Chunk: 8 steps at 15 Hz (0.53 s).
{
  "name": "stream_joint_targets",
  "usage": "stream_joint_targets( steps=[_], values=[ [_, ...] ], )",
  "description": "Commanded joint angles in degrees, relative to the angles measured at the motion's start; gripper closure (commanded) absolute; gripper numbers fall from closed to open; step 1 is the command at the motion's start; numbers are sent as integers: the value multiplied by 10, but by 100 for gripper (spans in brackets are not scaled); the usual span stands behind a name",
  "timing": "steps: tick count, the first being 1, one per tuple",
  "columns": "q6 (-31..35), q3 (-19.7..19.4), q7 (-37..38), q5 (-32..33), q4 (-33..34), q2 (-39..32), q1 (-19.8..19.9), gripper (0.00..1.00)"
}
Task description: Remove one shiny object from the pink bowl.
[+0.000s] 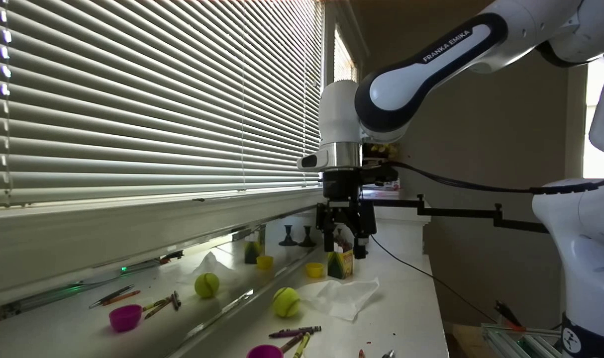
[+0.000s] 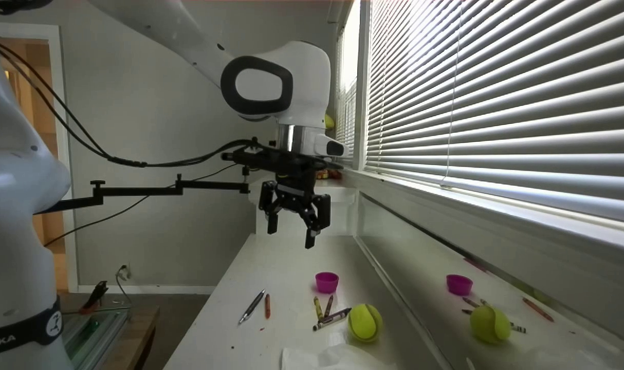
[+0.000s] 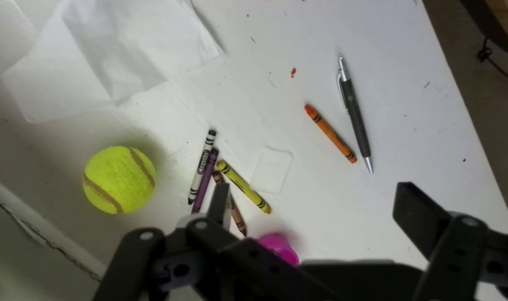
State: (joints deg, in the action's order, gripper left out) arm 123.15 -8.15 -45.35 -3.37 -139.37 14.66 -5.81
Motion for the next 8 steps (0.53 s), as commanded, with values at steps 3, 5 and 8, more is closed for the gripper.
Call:
stream_joint_targets(
  steps=[3,5,8],
  values=[
    [31,2,-92,-89,22,-56,-7,0],
    [39,6,-141,-128,33,-79,-8,0],
    [53,24,-176,-143,51,-112,0,0]
  ],
)
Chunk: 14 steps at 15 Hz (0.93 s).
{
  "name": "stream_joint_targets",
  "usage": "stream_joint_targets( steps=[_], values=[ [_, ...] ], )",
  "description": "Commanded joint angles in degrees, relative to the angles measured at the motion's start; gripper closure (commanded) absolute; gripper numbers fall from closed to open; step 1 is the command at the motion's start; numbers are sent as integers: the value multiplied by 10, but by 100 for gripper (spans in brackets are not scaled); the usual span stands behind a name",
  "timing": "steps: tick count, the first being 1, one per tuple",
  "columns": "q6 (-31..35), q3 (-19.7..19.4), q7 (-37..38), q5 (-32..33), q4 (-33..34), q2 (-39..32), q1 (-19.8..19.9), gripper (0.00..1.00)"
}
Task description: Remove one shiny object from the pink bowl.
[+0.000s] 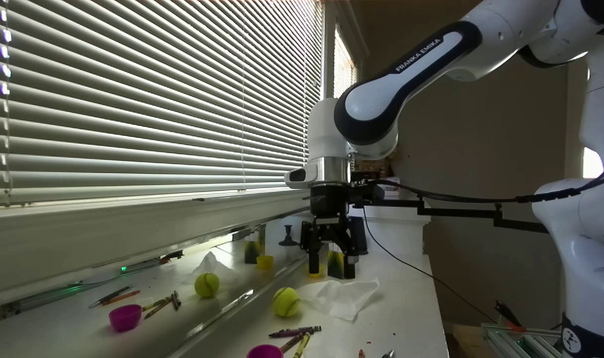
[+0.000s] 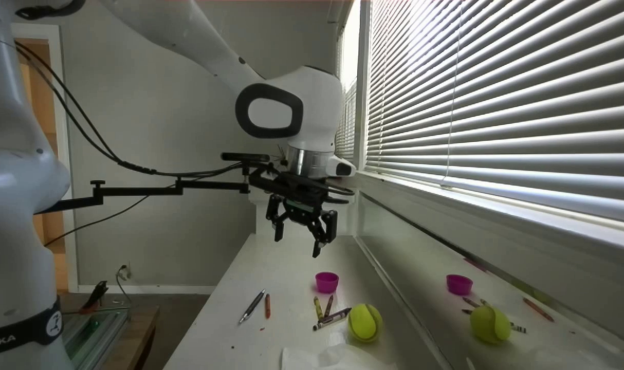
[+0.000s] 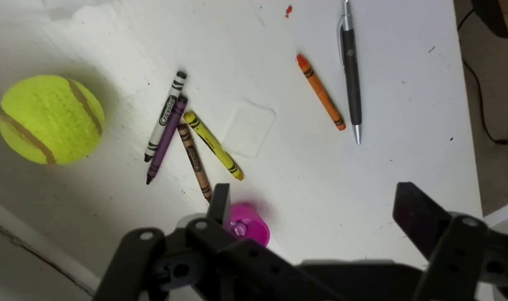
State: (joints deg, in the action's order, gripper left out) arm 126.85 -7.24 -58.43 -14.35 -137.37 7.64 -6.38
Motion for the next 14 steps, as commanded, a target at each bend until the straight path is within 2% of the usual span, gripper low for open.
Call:
stream_joint_targets(
  steps=[1,10,11,12,13,14],
  values=[
    [19,21,-54,-38,41,-55,8,0],
    [46,74,-75,-33,121,-148,28,1],
    [49,79,-73,-32,127,-155,30,8],
    [50,85,-74,-34,134,-162,33,10],
    [49,89,-74,-33,141,-169,37,27],
    [51,94,-73,-33,146,-175,39,39]
  ],
)
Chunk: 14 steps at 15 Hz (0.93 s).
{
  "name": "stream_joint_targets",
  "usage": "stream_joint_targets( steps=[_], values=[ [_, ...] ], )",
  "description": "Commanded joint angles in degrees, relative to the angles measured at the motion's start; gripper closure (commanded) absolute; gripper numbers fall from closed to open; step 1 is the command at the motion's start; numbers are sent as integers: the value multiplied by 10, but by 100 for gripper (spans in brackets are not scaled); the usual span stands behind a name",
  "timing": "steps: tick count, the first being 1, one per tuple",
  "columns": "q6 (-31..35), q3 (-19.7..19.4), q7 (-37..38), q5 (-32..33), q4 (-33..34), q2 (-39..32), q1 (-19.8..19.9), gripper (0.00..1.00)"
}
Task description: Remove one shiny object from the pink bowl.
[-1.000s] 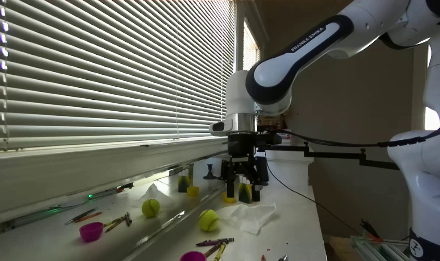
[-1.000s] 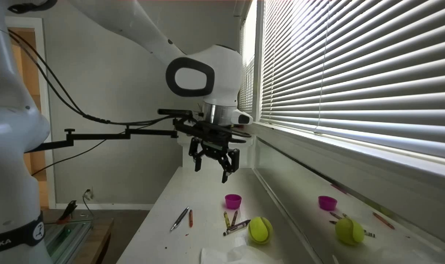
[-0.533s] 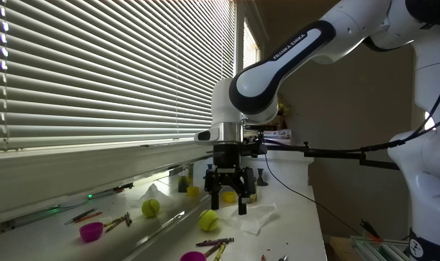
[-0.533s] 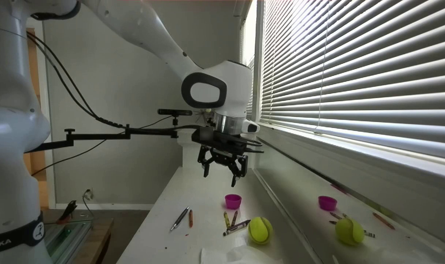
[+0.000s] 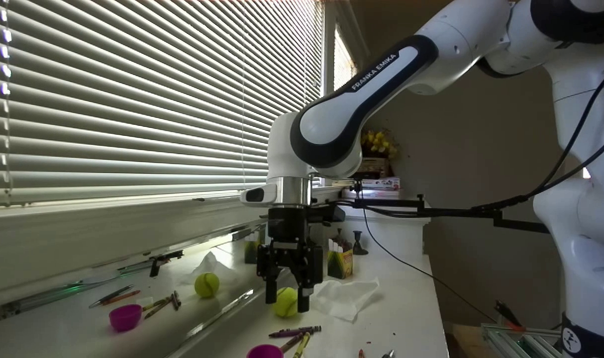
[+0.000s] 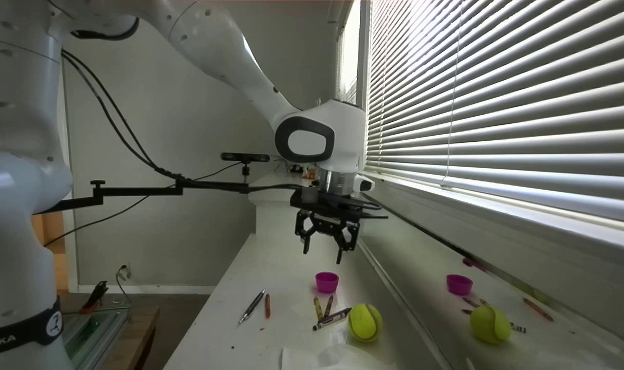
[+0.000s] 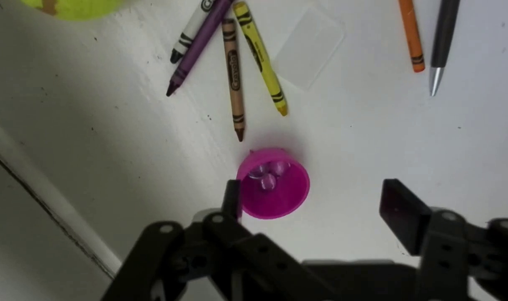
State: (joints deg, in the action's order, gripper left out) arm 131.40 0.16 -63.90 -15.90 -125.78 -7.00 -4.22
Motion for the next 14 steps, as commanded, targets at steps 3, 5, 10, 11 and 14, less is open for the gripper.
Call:
stream_joint_targets(
  steps=[3,5,10,11,14],
  values=[
    [4,33,-18,-15,45,-44,25,49],
    [5,40,-20,-16,52,-53,29,53],
    [2,57,-21,-14,61,-69,35,49],
    [1,60,-19,-13,62,-73,36,55],
    [9,64,-15,-7,60,-80,37,68]
  ],
)
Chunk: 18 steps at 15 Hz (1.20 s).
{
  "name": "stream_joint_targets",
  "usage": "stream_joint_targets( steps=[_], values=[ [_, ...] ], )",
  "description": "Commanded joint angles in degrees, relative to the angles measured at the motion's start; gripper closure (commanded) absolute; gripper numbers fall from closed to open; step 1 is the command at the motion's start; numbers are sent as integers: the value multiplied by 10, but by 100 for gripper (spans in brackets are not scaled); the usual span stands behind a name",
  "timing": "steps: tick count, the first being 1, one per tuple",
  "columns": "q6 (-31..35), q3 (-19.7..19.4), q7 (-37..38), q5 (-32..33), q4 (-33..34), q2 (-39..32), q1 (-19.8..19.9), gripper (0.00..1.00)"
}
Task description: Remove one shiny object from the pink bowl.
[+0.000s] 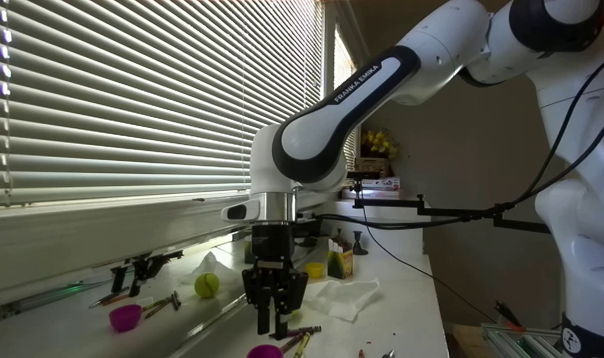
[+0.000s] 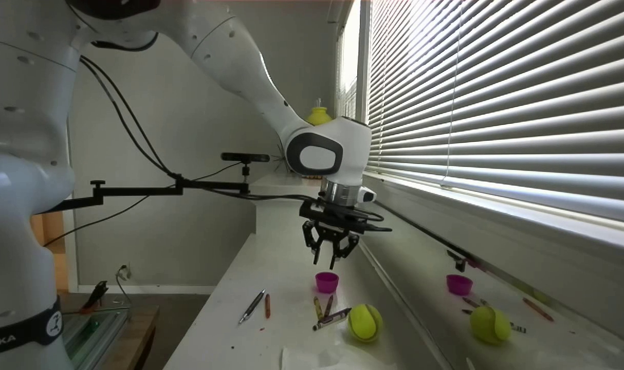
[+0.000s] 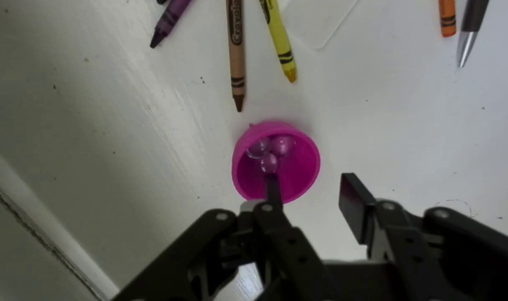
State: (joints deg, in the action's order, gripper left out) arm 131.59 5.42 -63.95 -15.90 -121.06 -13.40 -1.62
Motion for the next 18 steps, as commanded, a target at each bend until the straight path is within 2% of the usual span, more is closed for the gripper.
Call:
stream_joint_targets(
  steps=[1,3,4,5,7,9,13,15,18],
  values=[
    [8,13,-15,-9,13,-18,13,72],
    [11,13,-15,-8,12,-22,15,71],
    [13,14,-15,-9,12,-24,16,75],
    [18,15,-15,-10,11,-26,17,70],
    [26,18,-17,-10,9,-29,19,68],
    [37,21,-17,-11,9,-32,20,70],
    [55,28,-18,-10,10,-41,22,66],
    [59,31,-17,-9,10,-44,23,67],
    [60,35,-17,-9,11,-50,27,73]
  ],
)
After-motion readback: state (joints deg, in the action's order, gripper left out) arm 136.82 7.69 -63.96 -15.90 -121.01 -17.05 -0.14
